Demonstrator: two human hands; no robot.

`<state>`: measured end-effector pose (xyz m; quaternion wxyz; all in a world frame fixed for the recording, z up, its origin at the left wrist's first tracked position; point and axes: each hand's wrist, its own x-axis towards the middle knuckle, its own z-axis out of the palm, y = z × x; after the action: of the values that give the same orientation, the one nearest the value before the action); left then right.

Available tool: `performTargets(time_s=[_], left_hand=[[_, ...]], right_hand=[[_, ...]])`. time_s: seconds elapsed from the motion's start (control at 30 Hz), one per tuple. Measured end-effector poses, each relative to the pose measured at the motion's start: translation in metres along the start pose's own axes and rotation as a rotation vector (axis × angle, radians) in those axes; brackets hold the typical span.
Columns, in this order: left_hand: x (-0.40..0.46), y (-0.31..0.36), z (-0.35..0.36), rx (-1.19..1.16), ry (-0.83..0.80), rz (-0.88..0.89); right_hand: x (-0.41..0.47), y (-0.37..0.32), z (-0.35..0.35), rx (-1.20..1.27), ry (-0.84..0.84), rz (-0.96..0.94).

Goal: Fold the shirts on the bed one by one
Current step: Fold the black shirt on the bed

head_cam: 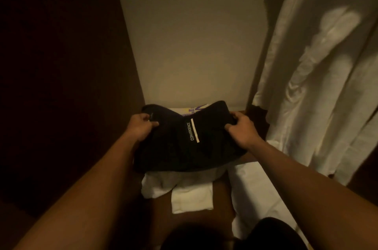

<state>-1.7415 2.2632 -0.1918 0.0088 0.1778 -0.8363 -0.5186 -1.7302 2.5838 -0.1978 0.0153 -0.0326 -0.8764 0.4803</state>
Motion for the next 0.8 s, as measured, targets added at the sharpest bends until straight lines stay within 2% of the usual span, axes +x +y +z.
performTargets(time_s=[0.2, 0.53, 0.7, 0.8], left_hand=[[0.063, 0.007, 0.006, -0.074, 0.03, 0.042], [0.152, 0.019, 0.007, -0.033, 0.076, 0.057], [0.176, -0.005, 0.014, -0.029, 0.054, 0.036], [0.183, -0.038, 0.022, 0.103, 0.029, -0.019]], right_hand=[[0.06, 0.003, 0.021, 0.058, 0.056, -0.022], [0.154, -0.016, 0.061, 0.104, 0.094, -0.01], [0.171, 0.008, 0.079, 0.097, 0.058, 0.046], [0.172, 0.035, 0.088, -0.044, -0.039, 0.102]])
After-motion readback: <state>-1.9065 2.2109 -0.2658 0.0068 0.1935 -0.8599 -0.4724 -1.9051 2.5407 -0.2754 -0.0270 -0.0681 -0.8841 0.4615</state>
